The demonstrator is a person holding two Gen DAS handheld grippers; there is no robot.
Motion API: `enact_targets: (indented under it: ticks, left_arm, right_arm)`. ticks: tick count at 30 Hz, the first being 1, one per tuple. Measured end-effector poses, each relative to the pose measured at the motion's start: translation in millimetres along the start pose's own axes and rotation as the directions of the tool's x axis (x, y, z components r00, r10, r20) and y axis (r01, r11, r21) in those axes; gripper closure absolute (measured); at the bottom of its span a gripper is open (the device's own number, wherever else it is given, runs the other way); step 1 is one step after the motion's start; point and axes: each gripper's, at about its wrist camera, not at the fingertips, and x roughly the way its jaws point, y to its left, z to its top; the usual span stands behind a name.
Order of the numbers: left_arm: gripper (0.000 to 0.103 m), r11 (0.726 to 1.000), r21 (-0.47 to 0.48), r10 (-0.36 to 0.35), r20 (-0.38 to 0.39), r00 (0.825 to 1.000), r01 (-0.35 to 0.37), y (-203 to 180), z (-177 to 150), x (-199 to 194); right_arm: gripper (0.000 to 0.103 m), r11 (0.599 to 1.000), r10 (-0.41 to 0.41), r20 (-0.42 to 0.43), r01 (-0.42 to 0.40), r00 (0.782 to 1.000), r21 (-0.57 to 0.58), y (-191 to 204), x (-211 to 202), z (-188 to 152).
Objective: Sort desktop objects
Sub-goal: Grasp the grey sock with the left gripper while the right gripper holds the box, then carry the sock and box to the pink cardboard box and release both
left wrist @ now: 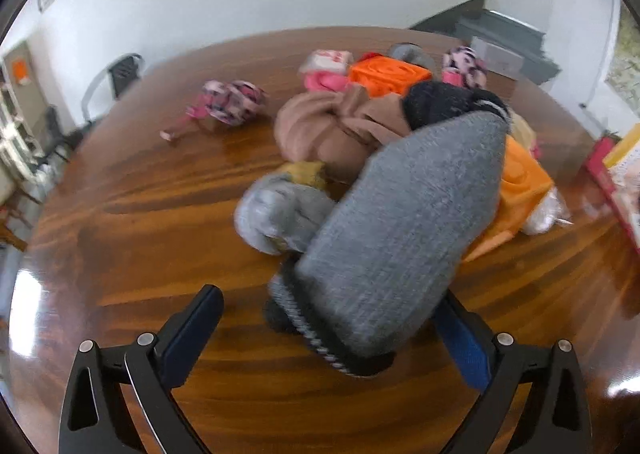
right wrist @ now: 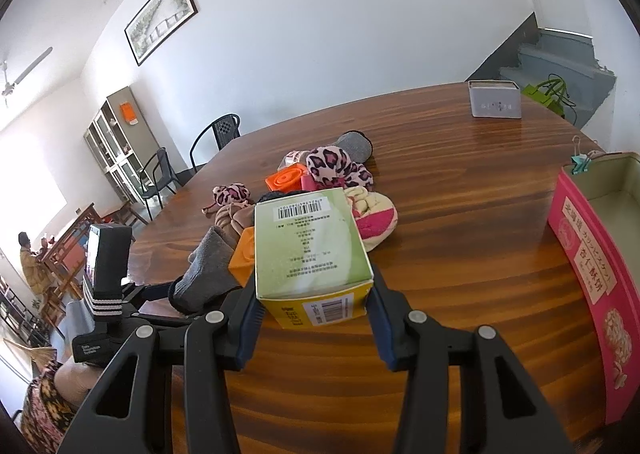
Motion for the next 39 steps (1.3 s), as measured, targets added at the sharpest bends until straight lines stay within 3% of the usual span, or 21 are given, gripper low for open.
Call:
enact_targets:
  ticks: [2, 6, 13, 15, 20, 21, 26, 35, 39]
  left_arm:
    - [0.002, 1.0, 0.006, -0.022, 0.038, 0.999, 0.022, -2, -2, -8]
    - [0.022, 0.998, 0.039, -0.054, 0.086, 0.995, 0.051, -11, -5, -20]
    - [0.025, 0.993, 0.094, -0.089, 0.136, 0.987, 0.076, -20, 1, -29]
    - [0.042, 0.991, 0.108, -0.096, 0.122, 0.988, 0.083, -21, 4, -25]
    - [0.057, 0.987, 0.118, -0.123, 0.104, 0.987, 0.11, -22, 6, -22]
    - [0.066, 0.986, 0.116, -0.13, 0.104, 0.986, 0.117, -22, 5, -23]
    - [0.076, 0.983, 0.08, -0.176, 0.121, 0.977, 0.167, -17, 1, -32]
    - [0.078, 0.968, -0.006, -0.241, 0.267, 0.933, 0.252, -3, -6, -70]
    - [0.078, 0.967, -0.001, -0.244, 0.28, 0.929, 0.254, -4, -6, -72]
  right_arm:
    - [0.052, 1.0, 0.003, 0.002, -0.003, 1.0, 0.005, 0, -1, 0]
    - [0.051, 1.0, 0.002, 0.008, -0.003, 1.0, 0.01, -1, -3, 0]
    - [0.05, 1.0, -0.01, 0.023, 0.01, 1.0, 0.018, -2, -5, 1]
    - [0.05, 1.0, -0.009, 0.024, 0.008, 1.0, 0.014, -2, -5, 1]
    - [0.05, 1.0, -0.011, -0.001, 0.011, 1.0, 0.006, -1, -1, -1]
    - [0.05, 1.0, -0.013, -0.007, 0.013, 1.0, 0.008, -1, 0, -1]
    - [0.05, 1.0, -0.021, -0.041, 0.022, 0.999, 0.019, -3, 6, -2]
    - [0.045, 0.995, -0.089, -0.1, 0.084, 0.991, -0.052, 4, 22, -9]
    - [0.045, 0.995, -0.098, -0.133, 0.093, 0.986, -0.047, 1, 30, -11]
